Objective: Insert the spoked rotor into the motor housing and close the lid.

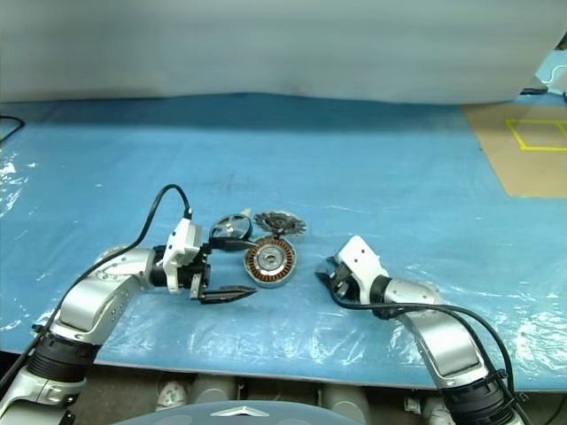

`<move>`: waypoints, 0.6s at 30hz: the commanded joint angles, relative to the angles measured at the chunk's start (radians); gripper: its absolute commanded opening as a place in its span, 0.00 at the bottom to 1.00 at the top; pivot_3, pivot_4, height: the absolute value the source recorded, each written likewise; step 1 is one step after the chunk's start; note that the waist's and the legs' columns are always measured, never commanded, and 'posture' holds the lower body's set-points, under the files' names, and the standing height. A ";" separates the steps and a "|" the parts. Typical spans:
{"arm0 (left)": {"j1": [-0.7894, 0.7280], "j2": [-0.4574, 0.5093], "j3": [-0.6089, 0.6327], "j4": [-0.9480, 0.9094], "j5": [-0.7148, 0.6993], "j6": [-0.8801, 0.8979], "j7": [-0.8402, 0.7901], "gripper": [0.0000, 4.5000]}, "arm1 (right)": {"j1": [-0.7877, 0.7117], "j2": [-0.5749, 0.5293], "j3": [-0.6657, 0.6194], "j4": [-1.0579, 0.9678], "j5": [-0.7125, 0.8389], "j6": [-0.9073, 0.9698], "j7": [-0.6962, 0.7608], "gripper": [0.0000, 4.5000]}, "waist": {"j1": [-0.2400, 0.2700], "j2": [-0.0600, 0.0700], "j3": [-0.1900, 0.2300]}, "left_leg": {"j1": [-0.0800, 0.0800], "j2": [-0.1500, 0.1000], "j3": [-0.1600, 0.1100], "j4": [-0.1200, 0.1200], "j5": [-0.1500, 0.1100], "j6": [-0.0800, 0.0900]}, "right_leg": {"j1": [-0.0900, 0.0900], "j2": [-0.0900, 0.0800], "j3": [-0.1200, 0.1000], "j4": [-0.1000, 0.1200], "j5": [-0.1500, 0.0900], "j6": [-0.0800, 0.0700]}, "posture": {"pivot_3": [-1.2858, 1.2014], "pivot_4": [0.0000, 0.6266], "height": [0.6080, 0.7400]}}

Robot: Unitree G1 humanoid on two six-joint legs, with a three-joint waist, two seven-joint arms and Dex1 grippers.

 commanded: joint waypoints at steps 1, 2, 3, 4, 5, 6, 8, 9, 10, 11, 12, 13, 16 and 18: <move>-0.012 0.004 -0.003 -0.024 -0.005 -0.003 0.005 1.00 | 0.037 -0.026 0.013 -0.005 -0.005 0.013 0.010 0.14 | 0.000 0.000 0.000 | 0.000 0.000 0.000 0.000 0.000 0.000 | 0.000 0.000 0.000 0.000 0.000 0.000 | 0.52 0.24 1.00; -0.015 0.004 -0.005 -0.025 -0.006 0.000 0.006 1.00 | 0.041 -0.033 0.012 -0.007 -0.006 0.011 0.013 0.13 | 0.000 0.000 0.000 | 0.000 0.000 0.000 0.000 0.000 0.000 | 0.000 0.000 0.000 0.000 0.000 0.000 | 0.52 0.24 1.00; -0.018 0.003 -0.006 -0.025 -0.007 0.002 0.006 1.00 | 0.043 -0.040 0.009 -0.006 -0.005 0.010 0.017 0.13 | 0.000 0.000 0.000 | 0.000 0.000 0.000 0.000 0.000 0.000 | 0.000 0.000 0.000 0.000 0.000 0.000 | 0.52 0.24 1.00; -0.020 0.003 -0.007 -0.025 -0.007 0.004 0.006 1.00 | 0.044 -0.045 0.007 -0.004 -0.004 0.009 0.020 0.13 | 0.000 0.000 0.000 | 0.000 0.000 0.000 0.000 0.000 0.000 | 0.000 0.000 0.000 0.000 0.000 0.000 | 0.52 0.24 1.00; -0.024 0.004 -0.009 -0.022 -0.005 0.001 0.004 1.00 | 0.040 -0.047 0.003 0.001 -0.003 0.012 0.017 0.13 | 0.000 0.000 0.000 | 0.000 0.000 0.000 0.000 0.000 0.000 | 0.001 0.000 0.000 0.000 0.000 0.000 | 0.52 0.24 1.00; -0.027 0.004 -0.010 -0.018 -0.004 0.001 0.002 1.00 | 0.035 -0.046 -0.002 0.003 -0.002 0.014 0.014 0.13 | 0.000 0.000 0.000 | 0.001 0.000 0.000 0.000 0.000 0.000 | 0.001 0.000 0.000 0.000 0.000 0.000 | 0.52 0.24 1.00; -0.032 0.004 -0.012 -0.014 -0.004 0.002 0.001 1.00 | 0.028 -0.044 -0.008 -0.002 0.006 0.023 0.013 0.13 | 0.000 0.000 0.000 | 0.001 0.000 0.000 0.001 0.000 0.000 | 0.001 0.000 0.000 0.000 0.000 0.000 | 0.52 0.24 1.00; -0.034 0.002 -0.013 -0.011 -0.003 -0.001 0.001 1.00 | 0.027 -0.044 -0.008 -0.007 0.009 0.028 0.012 0.13 | 0.000 0.000 0.000 | 0.001 0.000 0.000 0.001 0.000 0.000 | 0.001 0.000 0.000 0.000 0.000 0.000 | 0.52 0.24 1.00; -0.034 0.001 -0.015 -0.010 -0.002 -0.001 0.001 1.00 | 0.028 -0.046 -0.006 -0.016 0.008 0.024 0.012 0.13 | 0.000 0.000 0.000 | 0.001 0.000 0.000 0.000 0.000 0.000 | 0.001 0.000 0.000 0.000 0.000 0.000 | 0.52 0.24 1.00; -0.034 -0.001 -0.017 -0.009 -0.001 -0.004 0.001 1.00 | 0.026 -0.048 -0.003 -0.025 0.005 0.022 0.010 0.13 | 0.000 0.000 0.000 | 0.001 0.000 0.000 0.000 0.000 0.000 | 0.001 0.000 0.000 0.000 0.000 0.000 | 0.52 0.24 1.00; -0.034 -0.002 -0.019 -0.006 0.001 -0.007 0.001 1.00 | 0.022 -0.047 -0.002 -0.034 0.005 0.022 0.007 0.13 | 0.001 0.000 0.000 | 0.001 0.000 0.000 0.000 0.000 0.000 | 0.001 0.000 0.000 0.000 0.000 0.000 | 0.52 0.24 1.00; -0.034 -0.003 -0.019 -0.004 -0.001 -0.009 0.000 1.00 | 0.014 -0.039 -0.009 -0.054 0.026 0.035 0.009 0.13 | 0.000 0.000 0.000 | 0.001 0.000 0.000 0.000 0.000 0.000 | 0.001 0.000 0.000 0.000 0.000 0.000 | 0.52 0.24 1.00; -0.040 -0.006 -0.015 0.003 -0.002 -0.020 -0.001 1.00 | -0.034 -0.015 -0.045 -0.111 0.104 0.092 0.018 0.13 | 0.000 0.000 0.000 | 0.001 0.000 0.000 0.000 0.000 0.000 | 0.001 0.000 0.000 0.000 0.000 0.000 | 0.52 0.24 1.00; -0.047 -0.007 -0.008 0.006 -0.009 -0.017 0.001 1.00 | -0.076 -0.013 -0.063 -0.150 0.166 0.148 0.039 0.13 | -0.001 0.000 0.000 | 0.000 0.000 0.000 0.000 0.000 0.000 | 0.000 0.000 0.000 0.000 0.000 0.000 | 0.52 0.24 1.00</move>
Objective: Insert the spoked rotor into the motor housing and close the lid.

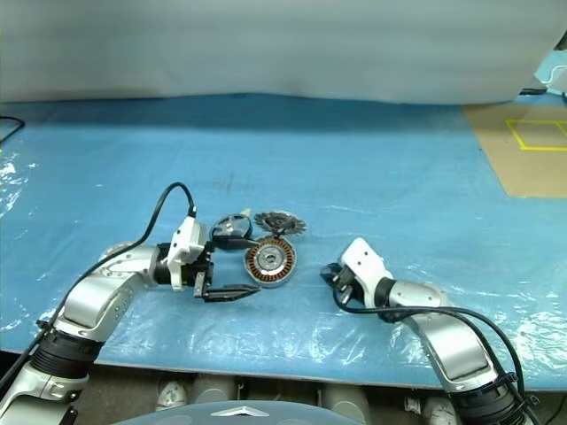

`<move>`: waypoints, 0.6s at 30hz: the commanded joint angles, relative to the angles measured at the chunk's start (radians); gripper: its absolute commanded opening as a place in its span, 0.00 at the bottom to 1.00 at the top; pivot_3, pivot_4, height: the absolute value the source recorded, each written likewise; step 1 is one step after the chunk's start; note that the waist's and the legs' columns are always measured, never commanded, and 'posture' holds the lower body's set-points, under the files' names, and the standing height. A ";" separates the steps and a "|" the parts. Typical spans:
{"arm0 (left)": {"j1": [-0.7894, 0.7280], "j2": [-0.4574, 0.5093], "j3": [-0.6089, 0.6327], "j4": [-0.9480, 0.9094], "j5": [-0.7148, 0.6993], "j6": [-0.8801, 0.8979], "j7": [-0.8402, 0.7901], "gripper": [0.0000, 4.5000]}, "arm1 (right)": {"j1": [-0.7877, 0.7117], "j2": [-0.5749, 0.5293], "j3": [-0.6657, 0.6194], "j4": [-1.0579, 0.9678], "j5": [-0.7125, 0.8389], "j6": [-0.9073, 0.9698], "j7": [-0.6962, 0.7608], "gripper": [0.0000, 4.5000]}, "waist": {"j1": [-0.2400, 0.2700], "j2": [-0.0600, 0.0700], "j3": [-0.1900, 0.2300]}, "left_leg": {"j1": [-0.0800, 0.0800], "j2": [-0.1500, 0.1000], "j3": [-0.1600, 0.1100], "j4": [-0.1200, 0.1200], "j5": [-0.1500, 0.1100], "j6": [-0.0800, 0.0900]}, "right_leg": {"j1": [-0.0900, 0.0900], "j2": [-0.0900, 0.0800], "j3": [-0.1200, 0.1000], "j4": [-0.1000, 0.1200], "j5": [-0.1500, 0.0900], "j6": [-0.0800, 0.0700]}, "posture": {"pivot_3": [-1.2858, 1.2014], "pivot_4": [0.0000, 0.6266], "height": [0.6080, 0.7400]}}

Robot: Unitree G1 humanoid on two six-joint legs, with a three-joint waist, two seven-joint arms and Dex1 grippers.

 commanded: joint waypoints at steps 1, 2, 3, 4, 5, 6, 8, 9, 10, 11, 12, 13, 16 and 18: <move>-0.017 0.006 0.014 -0.012 -0.023 0.002 -0.008 1.00 | -0.087 0.010 -0.057 -0.116 0.142 0.101 0.040 0.13 | -0.001 0.000 0.000 | 0.000 0.000 0.000 0.000 0.000 0.000 | 0.000 0.000 0.000 0.000 0.000 0.000 | 0.52 0.24 1.00; -0.011 0.016 0.013 -0.020 -0.029 0.013 -0.016 1.00 | -0.117 0.010 -0.067 -0.138 0.189 0.135 0.055 0.13 | -0.002 0.000 0.000 | 0.000 0.000 0.000 0.000 0.000 0.000 | 0.000 0.000 0.000 0.001 0.000 0.000 | 0.52 0.24 1.00; 0.000 0.024 0.012 -0.028 -0.029 0.012 -0.022 1.00 | -0.146 0.007 -0.067 -0.152 0.222 0.159 0.070 0.13 | -0.002 0.000 0.000 | 0.000 0.000 0.000 0.000 0.000 0.000 | 0.000 0.000 0.000 0.001 0.000 0.000 | 0.52 0.24 1.00; 0.010 0.030 0.011 -0.033 -0.026 0.005 -0.028 1.00 | -0.171 0.001 -0.063 -0.156 0.241 0.174 0.080 0.13 | -0.002 0.000 0.000 | 0.001 0.000 0.000 0.000 0.000 0.000 | 0.000 0.000 0.000 0.001 0.000 0.000 | 0.52 0.24 1.00; 0.020 0.034 0.013 -0.036 -0.023 -0.005 -0.031 1.00 | -0.194 -0.003 -0.050 -0.149 0.246 0.180 0.087 0.13 | -0.001 0.000 0.000 | 0.000 0.000 0.000 0.000 0.000 0.000 | -0.001 0.000 0.000 0.001 0.000 0.000 | 0.52 0.24 1.00; 0.028 0.037 0.015 -0.037 -0.020 -0.014 -0.033 1.00 | -0.216 -0.007 -0.036 -0.140 0.248 0.182 0.093 0.13 | -0.001 0.000 0.000 | 0.000 0.000 0.000 0.000 0.000 0.000 | -0.001 0.000 0.000 0.001 0.000 0.000 | 0.52 0.24 1.00; 0.034 0.037 0.023 -0.032 -0.017 -0.025 -0.025 1.00 | -0.259 -0.015 0.000 -0.109 0.239 0.175 0.114 0.13 | 0.002 0.000 0.000 | -0.001 0.000 0.000 0.000 0.000 0.000 | -0.001 0.000 -0.001 0.000 0.000 0.000 | 0.52 0.24 1.00; 0.037 0.039 0.026 -0.029 -0.013 -0.035 -0.024 1.00 | -0.279 -0.016 0.022 -0.092 0.231 0.168 0.124 0.13 | 0.003 0.000 0.000 | -0.002 0.000 0.000 0.000 0.000 0.000 | -0.001 0.000 -0.001 0.000 0.000 0.000 | 0.52 0.24 1.00; 0.039 0.039 0.027 -0.024 -0.006 -0.044 -0.022 1.00 | -0.297 -0.016 0.041 -0.074 0.223 0.159 0.132 0.13 | 0.003 0.000 0.000 | -0.002 0.000 0.000 0.000 0.000 0.000 | -0.001 0.000 -0.001 0.000 0.000 0.000 | 0.52 0.24 1.00; 0.041 0.040 0.028 -0.019 0.000 -0.055 -0.019 1.00 | -0.311 -0.013 0.057 -0.058 0.216 0.151 0.137 0.13 | 0.002 0.000 0.000 | -0.002 0.000 0.000 0.000 0.000 0.000 | -0.001 0.000 -0.001 0.000 0.000 0.000 | 0.52 0.24 1.00; 0.045 0.042 0.030 -0.011 0.011 -0.073 -0.018 1.00 | -0.325 -0.009 0.079 -0.038 0.203 0.139 0.141 0.13 | 0.002 0.000 0.000 | -0.001 0.000 0.000 0.001 0.000 0.000 | -0.001 0.000 -0.001 0.000 0.000 0.000 | 0.52 0.24 1.00; 0.049 0.044 0.031 -0.001 0.022 -0.094 -0.018 1.00 | -0.336 -0.007 0.100 -0.020 0.190 0.126 0.147 0.13 | 0.001 0.000 0.000 | -0.001 0.000 0.000 0.001 0.000 0.000 | -0.001 0.000 -0.001 0.001 0.000 0.000 | 0.52 0.24 1.00; 0.057 0.043 0.037 0.035 0.051 -0.151 -0.010 1.00 | -0.366 0.000 0.159 0.046 0.139 0.067 0.164 0.13 | 0.000 0.000 0.000 | -0.001 0.000 0.000 0.001 0.000 0.000 | -0.001 0.000 -0.001 0.001 0.000 0.000 | 0.52 0.24 1.00; 0.066 0.039 0.047 0.049 0.056 -0.172 0.001 1.00 | -0.392 0.018 0.182 0.093 0.117 0.039 0.168 0.13 | -0.001 0.000 0.000 | -0.001 0.000 0.000 0.001 0.000 0.000 | -0.001 0.000 -0.001 0.001 0.000 0.000 | 0.52 0.24 1.00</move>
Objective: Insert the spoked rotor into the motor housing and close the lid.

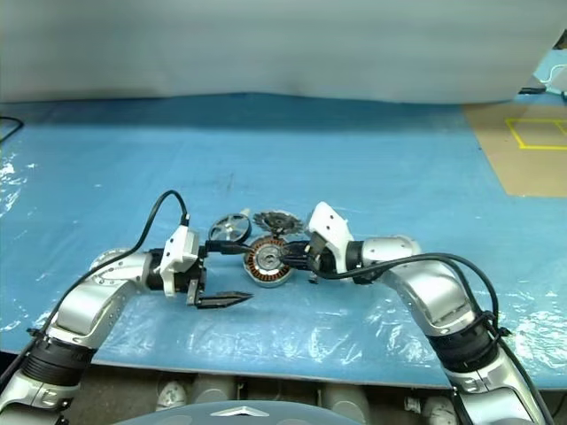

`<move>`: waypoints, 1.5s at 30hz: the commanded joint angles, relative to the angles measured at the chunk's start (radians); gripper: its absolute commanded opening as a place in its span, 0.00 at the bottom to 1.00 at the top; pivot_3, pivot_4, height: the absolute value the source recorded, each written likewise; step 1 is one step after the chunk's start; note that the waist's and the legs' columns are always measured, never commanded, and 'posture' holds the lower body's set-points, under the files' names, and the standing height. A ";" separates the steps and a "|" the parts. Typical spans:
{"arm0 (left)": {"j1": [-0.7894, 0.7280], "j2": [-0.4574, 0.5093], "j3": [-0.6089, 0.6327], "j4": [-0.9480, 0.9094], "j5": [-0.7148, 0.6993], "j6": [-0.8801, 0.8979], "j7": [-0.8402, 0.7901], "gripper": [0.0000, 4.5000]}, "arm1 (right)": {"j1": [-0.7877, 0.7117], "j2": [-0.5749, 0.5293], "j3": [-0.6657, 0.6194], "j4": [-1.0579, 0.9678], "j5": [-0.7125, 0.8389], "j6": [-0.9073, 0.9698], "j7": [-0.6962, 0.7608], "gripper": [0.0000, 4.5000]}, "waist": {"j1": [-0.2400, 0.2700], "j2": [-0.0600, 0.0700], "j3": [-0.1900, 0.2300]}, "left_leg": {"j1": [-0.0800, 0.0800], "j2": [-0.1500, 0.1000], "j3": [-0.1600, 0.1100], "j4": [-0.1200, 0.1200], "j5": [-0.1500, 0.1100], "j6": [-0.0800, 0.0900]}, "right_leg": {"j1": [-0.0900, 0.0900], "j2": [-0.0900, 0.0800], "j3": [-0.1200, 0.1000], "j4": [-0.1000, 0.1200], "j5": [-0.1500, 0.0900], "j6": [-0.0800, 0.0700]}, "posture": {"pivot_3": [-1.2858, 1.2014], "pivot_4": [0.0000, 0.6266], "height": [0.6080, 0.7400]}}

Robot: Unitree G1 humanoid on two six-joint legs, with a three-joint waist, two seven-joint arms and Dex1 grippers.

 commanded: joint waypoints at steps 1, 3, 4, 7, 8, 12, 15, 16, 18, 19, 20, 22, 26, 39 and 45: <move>0.014 0.005 0.038 0.012 0.009 -0.058 0.016 1.00 | -0.053 0.030 0.033 0.058 -0.039 -0.069 0.014 0.13 | -0.002 0.000 0.000 | 0.000 0.000 0.000 0.000 0.000 0.000 | 0.000 0.000 0.000 0.000 0.000 0.000 | 0.52 0.24 1.00; 0.019 0.004 0.044 0.027 0.018 -0.082 0.023 1.00 | -0.074 0.044 0.048 0.102 -0.058 -0.086 0.019 0.13 | -0.001 0.000 0.000 | 0.000 0.000 0.000 0.000 0.000 0.000 | -0.001 0.000 0.000 0.001 0.000 0.000 | 0.52 0.24 1.00; 0.019 0.003 0.046 0.039 0.024 -0.096 0.025 1.00 | -0.082 0.050 0.058 0.123 -0.072 -0.101 0.022 0.13 | -0.001 0.000 0.000 | 0.000 0.000 0.000 0.000 0.000 0.000 | -0.001 0.000 0.000 0.001 0.000 0.000 | 0.52 0.24 1.00; 0.013 -0.001 0.046 0.071 0.039 -0.131 0.033 1.00 | -0.103 0.063 0.096 0.160 -0.108 -0.136 0.037 0.13 | 0.000 0.000 0.000 | 0.000 0.000 0.000 0.001 0.000 0.000 | -0.001 0.000 0.000 0.001 0.000 0.000 | 0.52 0.24 1.00; 0.011 -0.001 0.046 0.078 0.040 -0.137 0.033 1.00 | -0.107 0.070 0.105 0.164 -0.115 -0.140 0.040 0.13 | 0.000 0.000 0.000 | -0.001 0.000 0.000 0.001 0.000 0.000 | -0.001 0.000 0.000 0.001 0.000 0.000 | 0.52 0.24 1.00; 0.001 -0.005 0.041 0.095 0.041 -0.152 0.036 1.00 | -0.117 0.085 0.109 0.196 -0.126 -0.142 0.058 0.13 | 0.000 0.000 0.000 | -0.001 0.000 0.000 0.001 0.000 0.000 | -0.001 0.000 0.000 0.002 0.000 0.000 | 0.52 0.24 1.00; -0.003 -0.012 0.031 0.105 0.050 -0.166 0.037 1.00 | -0.125 0.072 0.121 0.223 -0.167 -0.185 0.075 0.13 | 0.000 0.000 0.000 | -0.001 0.000 0.000 0.002 0.000 0.000 | -0.001 0.000 0.000 0.002 0.000 0.000 | 0.52 0.24 1.00; -0.003 -0.016 0.027 0.106 0.052 -0.171 0.037 1.00 | -0.131 0.069 0.126 0.229 -0.179 -0.196 0.083 0.13 | 0.000 0.000 0.000 | -0.001 0.000 0.000 0.002 0.000 0.000 | -0.001 0.000 0.000 0.002 0.000 0.000 | 0.52 0.24 1.00; -0.004 -0.023 0.022 0.108 0.055 -0.175 0.038 1.00 | -0.138 0.067 0.132 0.237 -0.197 -0.211 0.095 0.13 | 0.000 0.000 0.000 | 0.000 0.000 0.000 0.002 0.000 0.000 | -0.001 0.000 0.000 0.003 0.000 0.000 | 0.52 0.24 1.00; -0.004 -0.026 0.021 0.108 0.056 -0.176 0.039 1.00 | -0.140 0.067 0.135 0.240 -0.206 -0.217 0.100 0.13 | 0.000 0.000 0.000 | 0.000 0.000 0.000 0.002 0.000 0.000 | -0.001 0.000 0.000 0.003 0.000 0.000 | 0.52 0.24 1.00; -0.005 -0.028 0.020 0.109 0.057 -0.176 0.040 1.00 | -0.140 0.068 0.136 0.243 -0.211 -0.221 0.105 0.13 | -0.001 0.000 0.000 | 0.000 0.000 0.000 0.002 0.000 0.000 | -0.001 0.000 0.000 0.003 0.000 0.000 | 0.52 0.24 1.00; -0.007 -0.032 0.021 0.113 0.058 -0.179 0.040 1.00 | -0.139 0.067 0.140 0.245 -0.218 -0.223 0.116 0.13 | -0.001 0.000 0.000 | 0.000 0.000 0.000 0.002 0.000 0.000 | -0.001 0.000 0.000 0.003 0.000 0.000 | 0.52 0.24 1.00; -0.001 -0.031 0.023 0.111 0.052 -0.179 0.032 1.00 | -0.148 0.069 0.150 0.248 -0.234 -0.239 0.142 0.13 | -0.001 0.000 0.000 | 0.000 0.000 0.000 0.002 0.000 0.000 | -0.001 0.000 0.000 0.003 0.000 0.000 | 0.52 0.24 1.00; 0.006 -0.034 0.026 0.099 0.048 -0.174 0.028 1.00 | -0.191 0.104 0.175 0.316 -0.290 -0.301 0.173 0.13 | -0.001 0.000 0.000 | 0.000 0.000 0.000 0.002 0.000 0.000 | -0.001 0.000 0.000 0.003 0.000 0.000 | 0.52 0.24 1.00; 0.004 -0.036 0.022 0.101 0.051 -0.175 0.033 1.00 | -0.184 0.094 0.165 0.316 -0.293 -0.303 0.188 0.13 | 0.000 0.000 0.000 | 0.000 0.000 0.000 0.002 0.000 0.000 | -0.001 0.000 0.000 0.003 0.000 0.000 | 0.52 0.24 1.00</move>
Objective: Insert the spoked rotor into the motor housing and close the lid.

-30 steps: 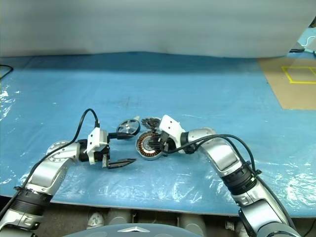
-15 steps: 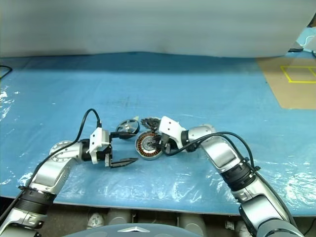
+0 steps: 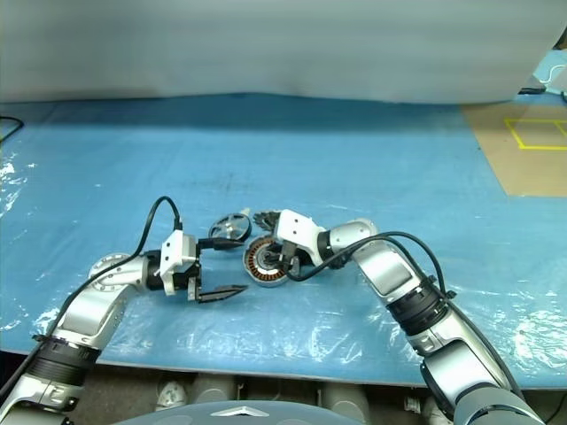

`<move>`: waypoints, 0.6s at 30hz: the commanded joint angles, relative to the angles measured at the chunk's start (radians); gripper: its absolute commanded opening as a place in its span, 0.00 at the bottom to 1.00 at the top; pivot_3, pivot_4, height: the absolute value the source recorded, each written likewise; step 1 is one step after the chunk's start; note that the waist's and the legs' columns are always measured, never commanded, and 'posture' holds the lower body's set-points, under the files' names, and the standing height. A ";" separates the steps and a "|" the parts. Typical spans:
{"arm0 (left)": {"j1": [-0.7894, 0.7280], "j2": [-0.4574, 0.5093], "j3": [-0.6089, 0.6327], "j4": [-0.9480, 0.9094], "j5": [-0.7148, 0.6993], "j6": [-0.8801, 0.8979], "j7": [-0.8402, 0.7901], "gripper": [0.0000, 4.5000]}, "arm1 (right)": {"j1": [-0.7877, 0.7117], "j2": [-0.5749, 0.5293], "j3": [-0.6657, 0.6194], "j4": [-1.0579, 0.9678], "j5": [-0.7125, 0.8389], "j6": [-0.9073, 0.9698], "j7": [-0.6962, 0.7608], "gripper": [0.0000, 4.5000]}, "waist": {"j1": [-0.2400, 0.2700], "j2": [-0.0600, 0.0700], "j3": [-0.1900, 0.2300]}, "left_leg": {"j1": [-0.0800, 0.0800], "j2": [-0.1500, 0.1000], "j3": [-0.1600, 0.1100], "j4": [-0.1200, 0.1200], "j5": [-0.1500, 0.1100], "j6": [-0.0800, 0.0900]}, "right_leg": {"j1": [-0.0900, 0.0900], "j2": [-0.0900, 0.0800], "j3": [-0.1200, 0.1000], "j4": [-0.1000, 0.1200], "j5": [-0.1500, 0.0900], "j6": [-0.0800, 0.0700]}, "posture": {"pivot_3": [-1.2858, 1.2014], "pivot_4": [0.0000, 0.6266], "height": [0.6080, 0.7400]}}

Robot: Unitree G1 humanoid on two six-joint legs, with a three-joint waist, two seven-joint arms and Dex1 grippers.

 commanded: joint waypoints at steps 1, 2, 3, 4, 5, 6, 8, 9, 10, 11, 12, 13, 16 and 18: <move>-0.001 -0.002 0.007 -0.021 -0.011 -0.013 0.001 1.00 | -0.009 -0.013 -0.015 -0.012 -0.004 -0.007 0.015 0.13 | 0.000 0.000 0.000 | 0.000 0.000 0.000 0.000 0.000 0.000 | 0.000 0.000 0.000 0.000 0.000 0.000 | 0.52 0.24 1.00; -0.002 -0.002 0.007 -0.019 -0.011 -0.014 0.000 1.00 | -0.009 -0.015 -0.017 -0.014 -0.003 -0.006 0.017 0.13 | 0.000 0.000 0.000 | 0.000 0.000 0.000 0.000 0.000 0.000 | 0.000 0.000 0.000 0.000 0.000 0.000 | 0.52 0.24 1.00; -0.004 -0.003 0.007 -0.018 -0.011 -0.014 0.000 1.00 | -0.009 -0.016 -0.018 -0.014 -0.003 -0.006 0.019 0.13 | 0.000 0.000 0.000 | 0.000 0.000 0.000 0.000 0.000 0.000 | 0.000 0.000 0.000 0.000 0.000 0.000 | 0.52 0.24 1.00; -0.005 -0.003 0.007 -0.016 -0.010 -0.015 0.000 1.00 | -0.009 -0.017 -0.018 -0.015 -0.002 -0.006 0.021 0.13 | 0.000 0.000 0.000 | 0.000 0.000 0.000 0.000 0.000 0.000 | 0.000 0.000 0.000 0.000 0.000 0.000 | 0.52 0.24 1.00; -0.005 -0.003 0.006 -0.015 -0.010 -0.016 -0.001 1.00 | -0.008 -0.017 -0.019 -0.016 -0.002 -0.005 0.022 0.13 | 0.000 0.000 0.000 | 0.000 0.000 0.000 0.000 0.000 0.000 | 0.000 0.000 0.000 0.000 0.000 0.000 | 0.52 0.24 1.00; -0.005 -0.003 0.006 -0.015 -0.009 -0.016 -0.002 1.00 | -0.006 -0.017 -0.019 -0.017 -0.001 -0.004 0.023 0.13 | 0.000 0.000 0.000 | 0.000 0.000 0.000 0.000 0.000 0.000 | 0.000 0.000 0.000 0.000 0.000 0.000 | 0.52 0.24 1.00; -0.006 -0.003 0.005 -0.014 -0.009 -0.016 -0.003 1.00 | -0.005 -0.015 -0.019 -0.017 -0.001 -0.003 0.021 0.13 | 0.000 0.000 0.000 | 0.000 0.000 0.000 0.000 0.000 0.000 | 0.000 0.000 0.000 0.000 0.000 0.000 | 0.52 0.24 1.00; -0.007 -0.003 0.005 -0.014 -0.010 -0.015 -0.004 1.00 | -0.005 -0.014 -0.020 -0.017 -0.001 -0.003 0.020 0.13 | 0.000 0.000 0.000 | 0.000 0.000 0.000 0.000 0.000 0.000 | 0.000 0.000 0.000 0.000 0.000 0.000 | 0.52 0.24 1.00; -0.007 -0.004 0.004 -0.013 -0.009 -0.015 -0.004 1.00 | -0.005 -0.013 -0.021 -0.016 -0.002 -0.004 0.018 0.13 | 0.000 0.000 0.000 | 0.000 0.000 0.000 0.000 0.000 0.000 | 0.000 0.000 0.000 0.000 0.000 0.000 | 0.52 0.24 1.00; -0.008 -0.004 0.004 -0.013 -0.009 -0.015 -0.004 1.00 | -0.005 -0.013 -0.023 -0.016 -0.003 -0.005 0.015 0.13 | 0.000 0.000 0.000 | 0.000 0.000 0.000 0.000 0.000 0.000 | 0.000 0.000 0.000 0.000 0.000 0.000 | 0.52 0.24 1.00; -0.008 -0.004 0.004 -0.012 -0.009 -0.016 -0.005 1.00 | -0.006 -0.013 -0.025 -0.015 -0.003 -0.006 0.013 0.13 | 0.000 0.000 0.000 | 0.000 0.000 0.000 0.000 0.000 0.000 | 0.000 0.000 0.000 0.000 0.000 0.000 | 0.52 0.24 1.00; -0.009 -0.004 0.004 -0.012 -0.009 -0.016 -0.005 1.00 | -0.006 -0.014 -0.026 -0.014 -0.003 -0.006 0.013 0.13 | 0.000 0.000 0.000 | 0.000 0.000 0.000 0.000 0.000 0.000 | 0.000 0.000 0.000 0.000 0.000 0.000 | 0.52 0.24 1.00; -0.009 -0.003 0.004 -0.011 -0.007 -0.018 -0.006 1.00 | -0.005 -0.019 -0.030 -0.017 0.001 -0.005 0.016 0.13 | 0.000 0.000 0.000 | 0.000 0.000 0.000 0.000 0.000 0.000 | 0.000 0.000 0.000 0.000 0.000 0.000 | 0.52 0.24 1.00; -0.009 -0.003 0.003 -0.010 -0.006 -0.019 -0.007 1.00 | -0.003 -0.021 -0.032 -0.021 0.003 -0.003 0.018 0.13 | 0.000 0.000 0.000 | 0.000 0.000 0.000 0.000 0.000 0.000 | 0.000 0.000 0.000 0.000 0.000 0.000 | 0.52 0.24 1.00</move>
